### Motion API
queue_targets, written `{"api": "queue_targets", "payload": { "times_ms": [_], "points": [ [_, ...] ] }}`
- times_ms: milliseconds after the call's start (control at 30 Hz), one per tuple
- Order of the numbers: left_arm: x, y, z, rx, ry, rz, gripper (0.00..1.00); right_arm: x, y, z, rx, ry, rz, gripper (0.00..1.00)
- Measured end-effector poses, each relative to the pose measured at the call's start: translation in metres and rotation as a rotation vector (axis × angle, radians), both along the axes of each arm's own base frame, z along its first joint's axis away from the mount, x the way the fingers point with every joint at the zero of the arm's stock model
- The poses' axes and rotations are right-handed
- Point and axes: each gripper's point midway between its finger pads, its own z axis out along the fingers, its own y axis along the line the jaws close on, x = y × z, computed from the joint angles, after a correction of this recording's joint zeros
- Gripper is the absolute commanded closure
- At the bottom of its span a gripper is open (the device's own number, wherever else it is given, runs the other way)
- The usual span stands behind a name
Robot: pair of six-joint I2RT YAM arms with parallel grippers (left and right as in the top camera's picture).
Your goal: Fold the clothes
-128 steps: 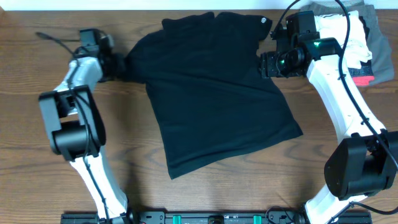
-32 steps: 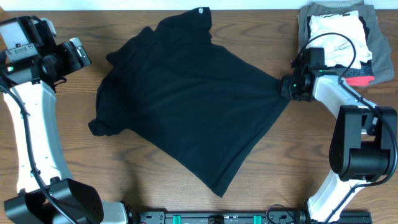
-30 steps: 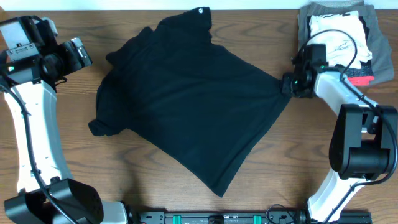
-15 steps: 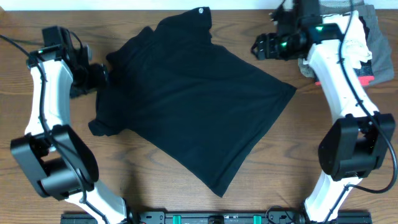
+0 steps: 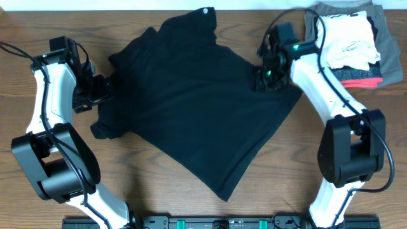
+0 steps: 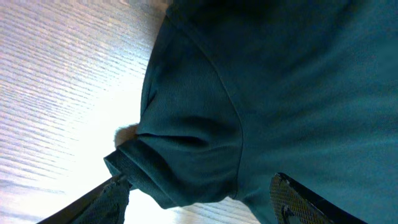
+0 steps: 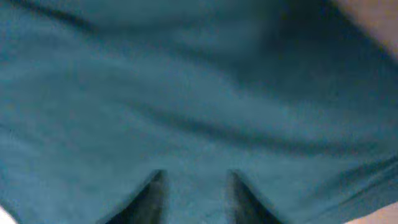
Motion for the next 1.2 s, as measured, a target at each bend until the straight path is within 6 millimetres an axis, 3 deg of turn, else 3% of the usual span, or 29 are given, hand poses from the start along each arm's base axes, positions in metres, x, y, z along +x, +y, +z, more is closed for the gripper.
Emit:
{"api": "queue_targets", "payload": {
  "times_ms": [33, 133, 633, 1000, 1200],
  "points": [
    [0.001, 0.000, 0.000, 0.001, -0.004, 0.001, 0.26, -0.005, -0.002, -0.008, -0.009, 0.015, -0.012, 0.99],
    [0.004, 0.001, 0.000, 0.005, -0.015, 0.004, 0.26, -0.010, -0.009, -0.025, -0.036, 0.028, -0.042, 0.99],
    [0.012, 0.004, 0.001, 0.014, -0.049, 0.011, 0.25, -0.018, -0.057, -0.062, -0.274, 0.004, -0.190, 0.99],
    [0.013, 0.004, 0.002, 0.014, -0.052, 0.021, 0.25, -0.002, -0.066, -0.071, -0.310, -0.101, -0.244, 0.99],
    [0.015, 0.005, 0.002, 0.015, -0.059, 0.022, 0.25, 0.016, -0.070, -0.072, -0.312, -0.172, -0.274, 0.99]
  ]
}}
